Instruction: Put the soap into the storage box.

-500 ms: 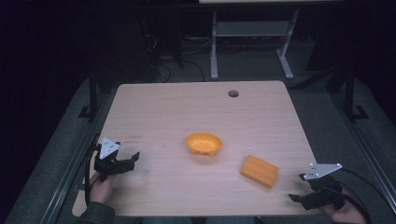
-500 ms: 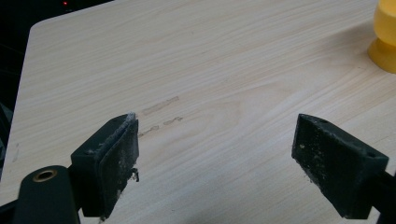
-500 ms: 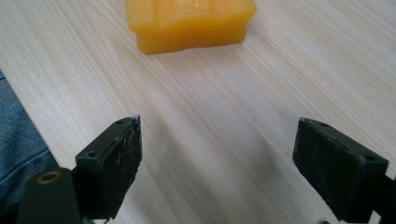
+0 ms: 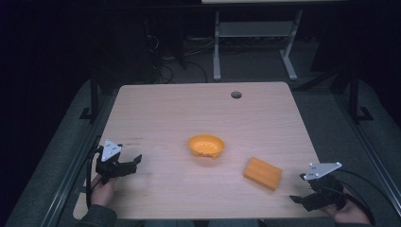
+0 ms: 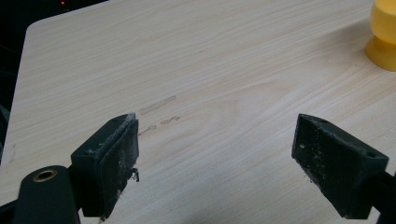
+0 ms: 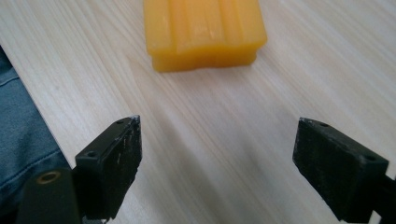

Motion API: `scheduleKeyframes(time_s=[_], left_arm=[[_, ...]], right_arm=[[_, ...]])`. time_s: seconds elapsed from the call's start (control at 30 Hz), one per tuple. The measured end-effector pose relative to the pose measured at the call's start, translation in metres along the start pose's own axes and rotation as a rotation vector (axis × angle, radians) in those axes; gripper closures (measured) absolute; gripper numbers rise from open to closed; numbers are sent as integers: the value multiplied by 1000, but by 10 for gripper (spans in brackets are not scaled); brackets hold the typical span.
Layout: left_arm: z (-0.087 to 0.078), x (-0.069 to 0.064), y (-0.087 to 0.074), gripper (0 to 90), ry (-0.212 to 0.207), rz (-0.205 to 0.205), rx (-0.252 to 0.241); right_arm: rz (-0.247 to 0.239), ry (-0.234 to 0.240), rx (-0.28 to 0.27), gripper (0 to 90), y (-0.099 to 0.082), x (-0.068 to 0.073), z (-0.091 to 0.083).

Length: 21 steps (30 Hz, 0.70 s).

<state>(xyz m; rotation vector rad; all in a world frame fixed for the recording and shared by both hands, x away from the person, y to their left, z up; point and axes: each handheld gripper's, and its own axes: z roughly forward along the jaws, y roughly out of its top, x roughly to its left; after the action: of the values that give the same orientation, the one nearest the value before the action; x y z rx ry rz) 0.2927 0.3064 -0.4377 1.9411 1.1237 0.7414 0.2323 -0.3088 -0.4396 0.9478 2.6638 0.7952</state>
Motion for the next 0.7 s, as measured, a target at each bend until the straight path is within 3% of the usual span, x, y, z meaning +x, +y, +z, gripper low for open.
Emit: scheduleKeyframes(time_s=[0.7], left_arm=[[1,1,0,141,-3,-3,1]], right_arm=[[-80,31,17,150,43,4,4]])
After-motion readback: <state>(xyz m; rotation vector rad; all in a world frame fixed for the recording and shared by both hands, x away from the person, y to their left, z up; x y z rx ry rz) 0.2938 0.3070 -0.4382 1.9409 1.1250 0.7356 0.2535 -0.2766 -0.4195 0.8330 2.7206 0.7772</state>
